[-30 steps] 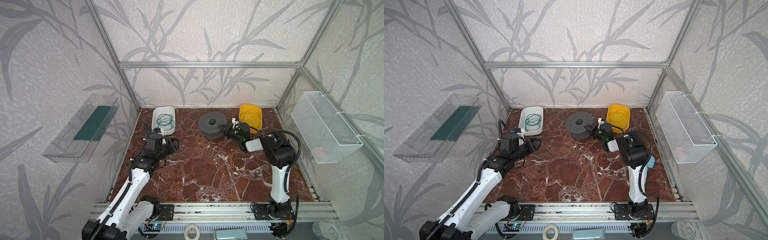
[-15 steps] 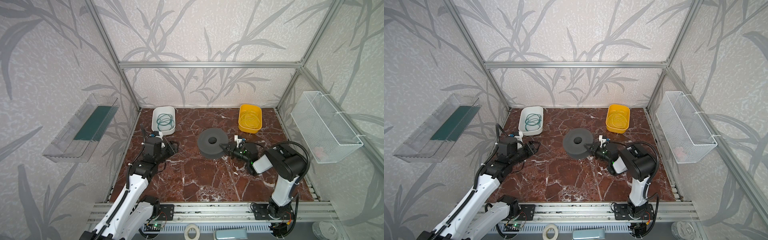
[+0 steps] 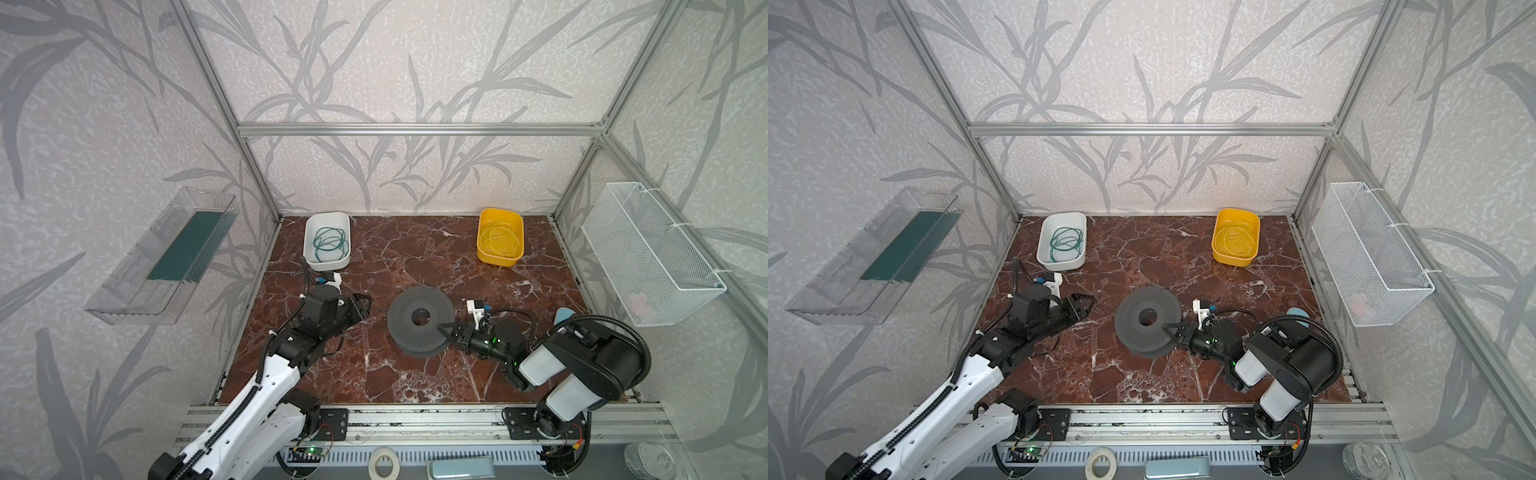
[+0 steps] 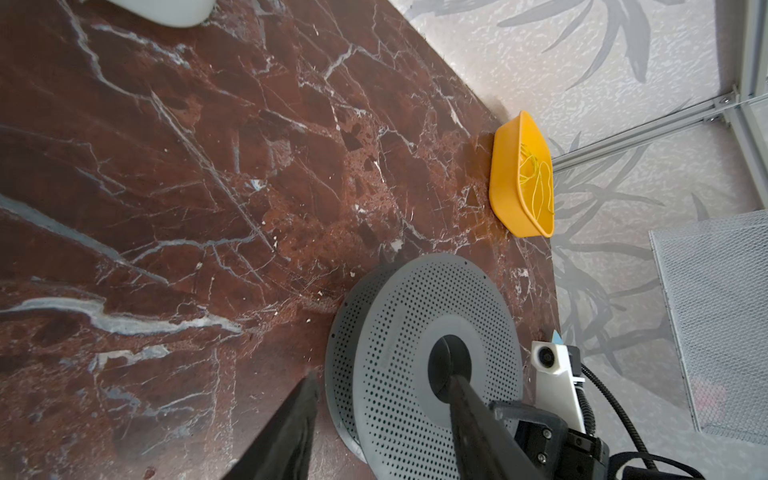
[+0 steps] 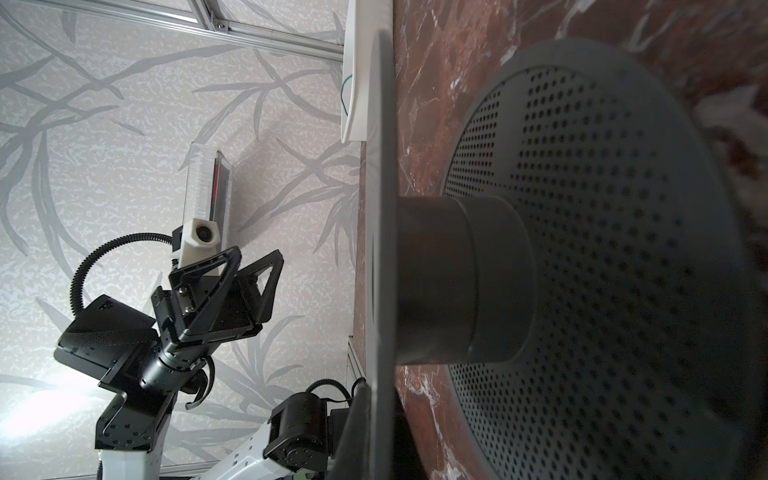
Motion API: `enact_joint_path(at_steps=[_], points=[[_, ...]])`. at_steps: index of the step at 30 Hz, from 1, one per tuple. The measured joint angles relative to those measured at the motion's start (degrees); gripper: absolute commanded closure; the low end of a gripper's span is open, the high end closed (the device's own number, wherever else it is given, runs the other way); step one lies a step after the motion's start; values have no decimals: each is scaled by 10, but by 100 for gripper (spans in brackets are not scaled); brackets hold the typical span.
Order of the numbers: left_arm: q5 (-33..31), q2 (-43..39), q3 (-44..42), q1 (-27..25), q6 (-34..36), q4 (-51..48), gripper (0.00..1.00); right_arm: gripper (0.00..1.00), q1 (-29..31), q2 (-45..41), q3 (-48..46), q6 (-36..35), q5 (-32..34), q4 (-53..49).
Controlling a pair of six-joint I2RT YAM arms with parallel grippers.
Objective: Wrap the cables
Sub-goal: 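Drag the grey spool to center with right gripper while left moves to white tub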
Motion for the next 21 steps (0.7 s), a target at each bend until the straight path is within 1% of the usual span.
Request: enact_joint_path(at_steps=[8,10,12,13,15,17,20,21], points=[[-25,4,-3,-30,-5,8,47,100,1,-37,-12,-14,2,-35],[-28,4,-3,-32,-5,8,47,98,3,-54,-13,-15,2,-54],[-33,4,-3,-33,-5,9,47,94,5,-85,-12,-20,2,-95],[-35,4,-3,-35,-5,9,46,90,5,-101,-10,-25,2,-115],[-39,4,-3,-35,-5,11,46,75,6,-143,-6,-41,4,-174],[-41,4,-3,-35,-5,12,46,71,8,-187,-6,-58,11,-257],[-43,7,-3,-35,-5,14,46,59,8,-279,0,-88,32,-412],[-43,9,-3,-35,-5,16,46,58,8,-315,3,-102,47,-458]])
